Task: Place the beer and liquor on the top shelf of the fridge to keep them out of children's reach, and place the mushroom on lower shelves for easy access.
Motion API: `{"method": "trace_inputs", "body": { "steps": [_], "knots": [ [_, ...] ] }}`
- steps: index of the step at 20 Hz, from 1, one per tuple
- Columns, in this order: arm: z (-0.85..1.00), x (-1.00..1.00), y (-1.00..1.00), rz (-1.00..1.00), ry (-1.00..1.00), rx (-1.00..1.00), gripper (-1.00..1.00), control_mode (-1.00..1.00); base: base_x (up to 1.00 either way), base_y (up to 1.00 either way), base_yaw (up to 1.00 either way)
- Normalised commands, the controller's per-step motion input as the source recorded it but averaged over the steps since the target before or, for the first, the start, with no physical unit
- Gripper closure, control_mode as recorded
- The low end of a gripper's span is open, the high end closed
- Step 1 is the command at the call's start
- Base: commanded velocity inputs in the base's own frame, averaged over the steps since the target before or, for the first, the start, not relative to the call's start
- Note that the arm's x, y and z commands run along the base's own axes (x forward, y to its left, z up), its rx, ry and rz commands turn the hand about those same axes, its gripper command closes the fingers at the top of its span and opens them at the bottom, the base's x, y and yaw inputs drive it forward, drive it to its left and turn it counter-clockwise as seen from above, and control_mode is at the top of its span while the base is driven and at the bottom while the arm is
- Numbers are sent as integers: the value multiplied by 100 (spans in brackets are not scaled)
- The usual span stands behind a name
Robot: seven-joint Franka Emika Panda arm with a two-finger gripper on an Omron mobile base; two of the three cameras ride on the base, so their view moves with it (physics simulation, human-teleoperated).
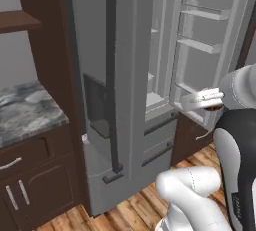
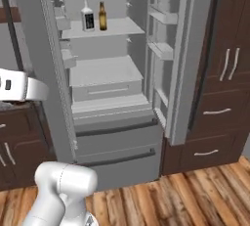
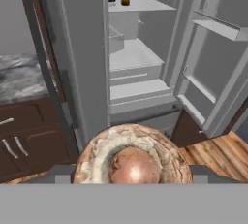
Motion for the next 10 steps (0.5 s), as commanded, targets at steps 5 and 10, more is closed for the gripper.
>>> {"method": "trace_inputs", "body": {
  "steps": [5, 10],
  "knots": [
    [0, 0, 0, 0, 0, 0, 100, 100, 23, -98, 17],
    [0, 0, 0, 0, 0, 0, 100, 100, 14, -69, 21]
  ]
}}
